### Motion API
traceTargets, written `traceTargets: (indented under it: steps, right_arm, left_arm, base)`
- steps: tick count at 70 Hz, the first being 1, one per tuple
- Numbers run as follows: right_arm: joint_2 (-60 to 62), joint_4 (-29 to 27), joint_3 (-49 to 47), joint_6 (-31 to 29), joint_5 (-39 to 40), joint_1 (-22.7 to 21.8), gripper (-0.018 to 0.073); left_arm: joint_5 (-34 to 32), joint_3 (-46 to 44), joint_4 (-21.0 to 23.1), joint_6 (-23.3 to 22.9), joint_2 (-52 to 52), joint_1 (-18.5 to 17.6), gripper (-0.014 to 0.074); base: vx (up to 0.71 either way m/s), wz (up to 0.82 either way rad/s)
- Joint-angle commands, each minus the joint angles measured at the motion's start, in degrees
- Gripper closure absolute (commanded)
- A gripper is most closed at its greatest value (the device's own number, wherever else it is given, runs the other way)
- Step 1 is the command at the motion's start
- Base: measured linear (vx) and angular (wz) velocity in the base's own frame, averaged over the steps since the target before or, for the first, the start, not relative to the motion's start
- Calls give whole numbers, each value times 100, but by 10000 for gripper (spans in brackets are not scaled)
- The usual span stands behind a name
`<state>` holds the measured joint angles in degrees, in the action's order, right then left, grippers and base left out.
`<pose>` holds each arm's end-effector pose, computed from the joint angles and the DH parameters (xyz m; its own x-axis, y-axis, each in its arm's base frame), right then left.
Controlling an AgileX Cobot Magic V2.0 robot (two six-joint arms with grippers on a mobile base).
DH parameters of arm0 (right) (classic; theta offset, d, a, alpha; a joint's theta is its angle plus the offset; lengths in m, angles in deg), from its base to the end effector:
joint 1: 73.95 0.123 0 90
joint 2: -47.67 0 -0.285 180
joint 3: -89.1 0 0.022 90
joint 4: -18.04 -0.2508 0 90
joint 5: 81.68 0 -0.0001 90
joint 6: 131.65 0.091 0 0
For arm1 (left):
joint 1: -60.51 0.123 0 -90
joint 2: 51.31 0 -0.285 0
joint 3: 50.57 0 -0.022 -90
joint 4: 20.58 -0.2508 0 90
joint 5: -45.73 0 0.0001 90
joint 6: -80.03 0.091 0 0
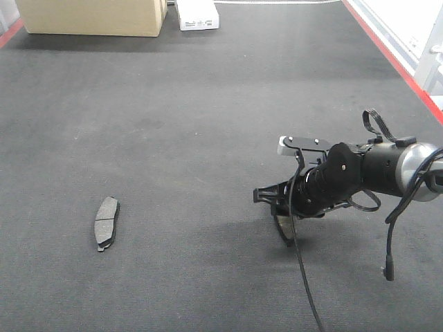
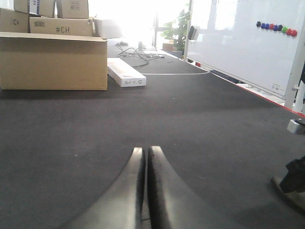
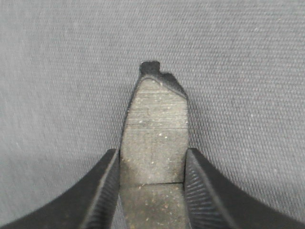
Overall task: Move and align brake pads A on conveyor
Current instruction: 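Lower the right gripper's brake pad onto the belt beside the first, then open the right gripper and raise it away from the pad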
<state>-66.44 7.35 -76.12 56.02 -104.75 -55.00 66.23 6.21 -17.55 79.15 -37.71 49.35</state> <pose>0.3464 0.1259 0.1629 -0.9007 0.0082 -0.4343 -0.0895 0.9748 0.2042 0.0417 -0.0099 0.2935 -0.0283 -0.0605 -0.9978 0.2103 0.9755 -0.0651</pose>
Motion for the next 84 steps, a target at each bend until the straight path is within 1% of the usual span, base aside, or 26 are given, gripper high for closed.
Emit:
traceTargets:
  steps: [1,5,10,29,41,49,56,69,78,84]
  right_arm:
    - [355,5,-165,17,437,-14,141]
    - [468,25,-165,17,483,-14,99]
    - [677,71,-165,-12,491,-14,76]
    - [2004,623,-146,-75,131,-14,90]
    - [2965,1069,-146,-75,-241,-14,120]
    - [3582,1243,-112,-178,-392,-14,134]
    - [4241,1279,368,-319,-40,-14,145]
    - [5706,1411,1845,-333,708,-14,162]
    - [6801,1590,2637,-333,890,-14,170]
    - [7416,1610,3022,-328,905,-14,172]
  left_arm:
    - [-390,-132,18,-1,68,-42,602]
    - [-390,-132,18,-1,68,-42,602]
    - [-390,-132,18,-1,68,-42,602]
    - [-390,-132,18,-1,68,-42,602]
    - [-390,-132,18,-1,68,-42,602]
    - [-390,-132,18,-1,68,-42,602]
    - [-390,-132,18,-1,68,-42,602]
    - [-390,-132,18,-1,68,-42,602]
    - [-390,-132,18,-1,68,-42,602]
    - [-390,-132,18,-1,68,-42,602]
  base:
    - [0,0]
    - [0,0]
    - [0,0]
    - [0,0]
    - [0,0]
    - [0,0]
    - [0,0]
    - [0,0]
    - [0,0]
    - [0,0]
